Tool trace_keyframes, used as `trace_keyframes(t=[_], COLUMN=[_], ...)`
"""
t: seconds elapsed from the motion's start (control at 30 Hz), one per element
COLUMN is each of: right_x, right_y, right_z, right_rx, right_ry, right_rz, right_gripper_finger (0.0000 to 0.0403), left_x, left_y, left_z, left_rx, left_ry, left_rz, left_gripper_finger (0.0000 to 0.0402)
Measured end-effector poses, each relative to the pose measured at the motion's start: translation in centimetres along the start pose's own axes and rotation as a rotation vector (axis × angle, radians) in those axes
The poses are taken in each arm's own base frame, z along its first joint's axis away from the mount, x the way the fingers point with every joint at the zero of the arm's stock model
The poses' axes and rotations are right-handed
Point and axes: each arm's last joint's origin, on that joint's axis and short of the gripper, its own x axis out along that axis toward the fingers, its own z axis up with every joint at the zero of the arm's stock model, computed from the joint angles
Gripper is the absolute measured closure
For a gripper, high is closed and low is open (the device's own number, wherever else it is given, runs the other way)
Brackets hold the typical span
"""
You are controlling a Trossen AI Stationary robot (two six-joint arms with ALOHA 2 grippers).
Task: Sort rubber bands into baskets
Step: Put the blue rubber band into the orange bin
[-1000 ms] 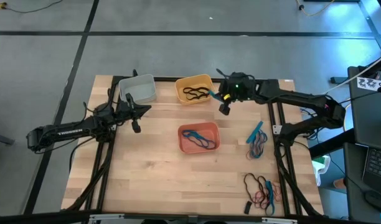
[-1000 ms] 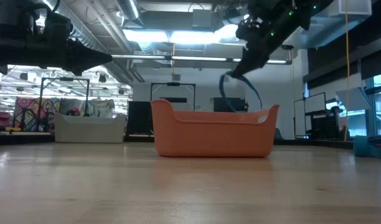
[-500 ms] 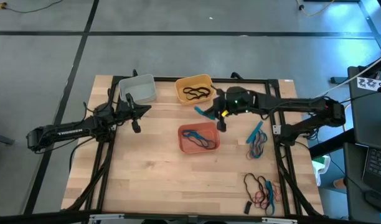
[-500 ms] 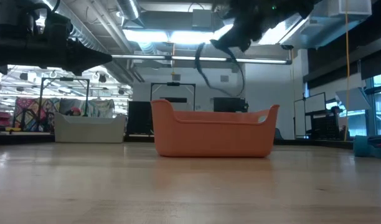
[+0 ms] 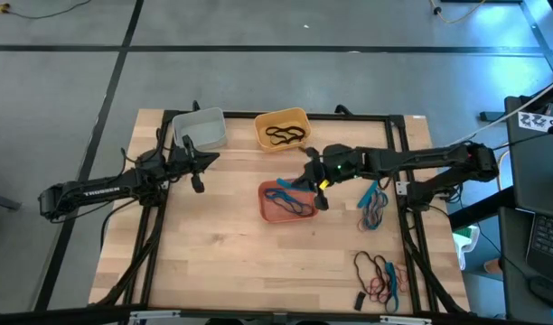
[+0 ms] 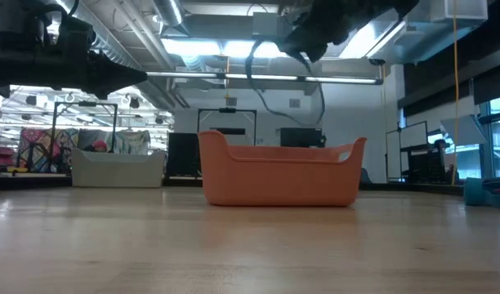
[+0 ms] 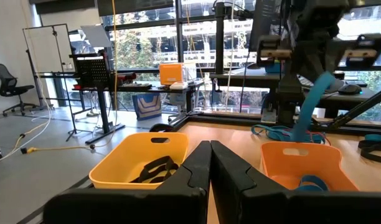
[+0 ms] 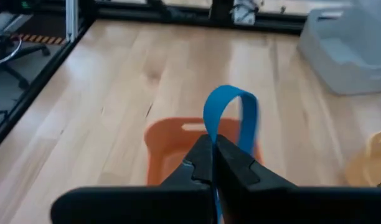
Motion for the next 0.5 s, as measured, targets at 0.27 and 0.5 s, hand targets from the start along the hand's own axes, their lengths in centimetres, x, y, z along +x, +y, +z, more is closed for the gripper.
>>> trace_keyframes(t=[0.27, 0.5], right_x=[3.1, 5.6], right_y=[-0.3, -0.4], right_z=[-2.0, -3.8], right_rx=[0.063, 0.082], right_ry=[0.117, 0.202], right_rz=[0.010, 0.059], right_gripper_finger=[0.0396, 0.0395], left_x=[0.0, 0.0], left_y=[0.0, 0.0], left_z=[0.0, 0.0], left_rx=[0.000, 0.000], left_ry=[0.000, -0.001], left_rz=[0.000, 0.000], left_gripper_finger=[0.0396, 0.0396])
